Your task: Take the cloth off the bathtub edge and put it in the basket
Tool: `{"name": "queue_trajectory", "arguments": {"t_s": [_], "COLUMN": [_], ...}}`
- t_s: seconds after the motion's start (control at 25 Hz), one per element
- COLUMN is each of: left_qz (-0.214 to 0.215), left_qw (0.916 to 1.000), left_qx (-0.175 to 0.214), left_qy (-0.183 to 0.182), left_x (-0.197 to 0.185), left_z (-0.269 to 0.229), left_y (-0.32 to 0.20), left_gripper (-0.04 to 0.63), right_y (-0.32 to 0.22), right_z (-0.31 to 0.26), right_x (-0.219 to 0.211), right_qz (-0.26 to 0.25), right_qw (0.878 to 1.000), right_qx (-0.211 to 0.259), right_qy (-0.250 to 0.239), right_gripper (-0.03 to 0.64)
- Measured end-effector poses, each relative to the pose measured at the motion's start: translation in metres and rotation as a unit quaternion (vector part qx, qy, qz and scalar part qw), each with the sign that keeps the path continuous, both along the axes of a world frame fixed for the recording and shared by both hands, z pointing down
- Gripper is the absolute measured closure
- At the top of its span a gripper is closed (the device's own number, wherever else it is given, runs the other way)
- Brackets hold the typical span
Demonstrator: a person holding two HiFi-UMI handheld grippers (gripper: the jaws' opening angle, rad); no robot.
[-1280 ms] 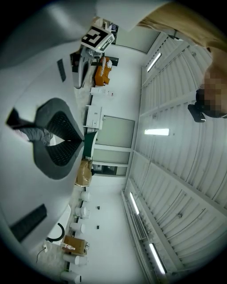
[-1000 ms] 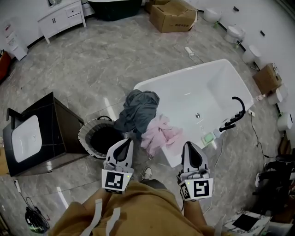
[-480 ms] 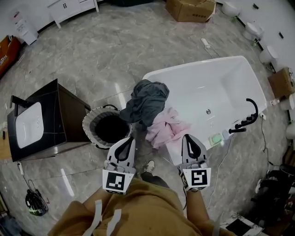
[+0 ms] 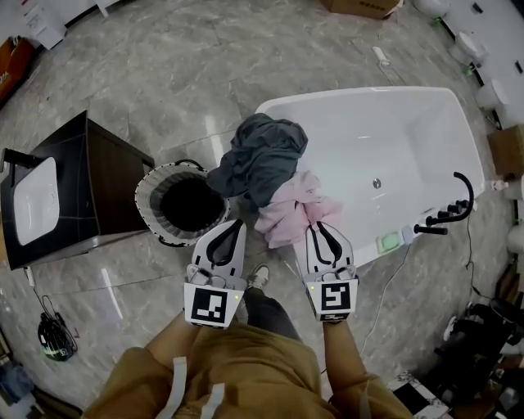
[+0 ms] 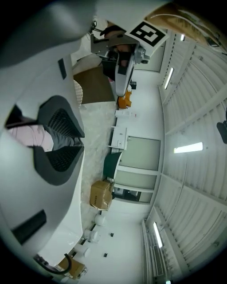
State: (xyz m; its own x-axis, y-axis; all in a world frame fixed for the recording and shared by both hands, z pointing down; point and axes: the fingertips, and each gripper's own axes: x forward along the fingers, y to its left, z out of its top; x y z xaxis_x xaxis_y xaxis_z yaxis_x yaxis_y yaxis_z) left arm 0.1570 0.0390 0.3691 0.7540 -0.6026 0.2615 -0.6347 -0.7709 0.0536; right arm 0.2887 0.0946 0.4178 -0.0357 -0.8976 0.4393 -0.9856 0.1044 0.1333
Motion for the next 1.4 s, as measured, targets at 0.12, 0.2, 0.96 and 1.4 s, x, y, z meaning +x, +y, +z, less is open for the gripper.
{"name": "queue_trajectory", "arguments": {"t_s": [0.12, 0.2, 0.96, 1.4], "left_qz": [-0.008, -0.011, -0.023, -0.011], "left_qw": [1.0000, 0.9999, 0.9990, 0.9992], "left_qx": [0.000, -0.001, -0.036, -0.033], "left_qy": [0.003, -0.002, -0.015, -0.019], "left_x": [0.004, 0.005, 0.001, 0.005], "left_z": [0.021, 0.036, 0.169, 0.205], "left_y": [-0.012, -0.015, -0.017, -0.024], "left_gripper": [0.592, 0.592, 0.592, 0.592], "right_y": [-0.007, -0.010, -0.032, -0.046], "right_z": [0.036, 0.063, 0.300, 0.362], "right_x": [0.001, 0.000, 0.012, 0.023], "right_qz": [-0.003, -0.010, -0.005, 0.021], "right_qw": [1.000, 0.999, 0.981, 0.972], "right_qx": [-0.020, -0.040, -0.195, -0.230], "right_qy": [-0.005, -0.006, -0.011, -0.032], "right_gripper": [0.551, 0.534, 0.353, 0.318]}}
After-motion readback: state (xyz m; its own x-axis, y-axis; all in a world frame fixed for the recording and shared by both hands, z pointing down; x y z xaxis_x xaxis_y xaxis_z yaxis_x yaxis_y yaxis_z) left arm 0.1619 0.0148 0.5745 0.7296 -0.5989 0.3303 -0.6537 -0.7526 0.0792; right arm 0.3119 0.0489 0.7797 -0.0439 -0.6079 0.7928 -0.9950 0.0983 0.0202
